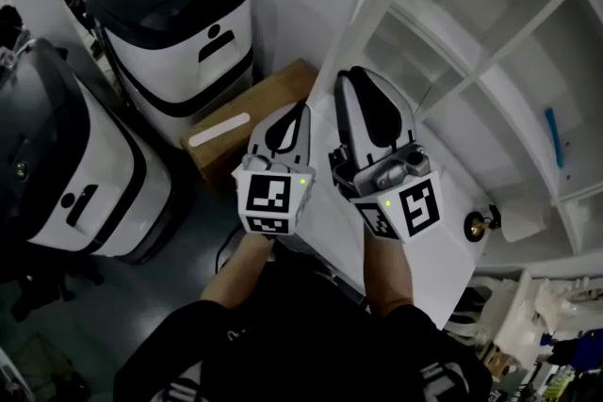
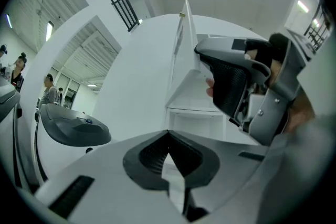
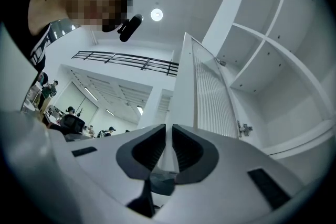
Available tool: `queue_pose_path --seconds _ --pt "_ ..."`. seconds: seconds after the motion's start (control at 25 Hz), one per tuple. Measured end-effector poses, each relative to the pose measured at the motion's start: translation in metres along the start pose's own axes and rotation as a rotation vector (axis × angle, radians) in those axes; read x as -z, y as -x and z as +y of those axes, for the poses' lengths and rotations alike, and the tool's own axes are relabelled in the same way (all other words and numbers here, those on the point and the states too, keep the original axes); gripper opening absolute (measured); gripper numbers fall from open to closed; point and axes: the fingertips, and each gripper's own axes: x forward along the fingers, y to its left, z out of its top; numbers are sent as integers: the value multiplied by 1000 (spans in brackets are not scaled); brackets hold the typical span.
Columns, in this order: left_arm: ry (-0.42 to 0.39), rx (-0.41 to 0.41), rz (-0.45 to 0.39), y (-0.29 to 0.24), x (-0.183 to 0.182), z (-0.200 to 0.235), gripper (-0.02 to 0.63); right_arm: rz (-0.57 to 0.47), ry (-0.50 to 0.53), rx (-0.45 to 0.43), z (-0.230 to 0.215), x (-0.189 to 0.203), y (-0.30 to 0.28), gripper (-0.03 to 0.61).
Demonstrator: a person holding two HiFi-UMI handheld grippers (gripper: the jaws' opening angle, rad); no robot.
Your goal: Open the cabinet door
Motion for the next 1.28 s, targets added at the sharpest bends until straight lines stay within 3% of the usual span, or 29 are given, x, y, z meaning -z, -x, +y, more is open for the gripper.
queue_pose_path --seconds 0.44,0.88,1.12,1.28 --pt "11 -75 -33 11 -10 41 11 66 66 -55 29 24 -58 57" --pt "4 -115 -29 23 -9 67 11 145 76 -30 37 46 -102 58" --pt "25 -71 -11 20 1 63 11 109 18 -9 37 38 -85 58" --pt "34 18 10 7 16 38 11 147 13 105 12 43 -47 57"
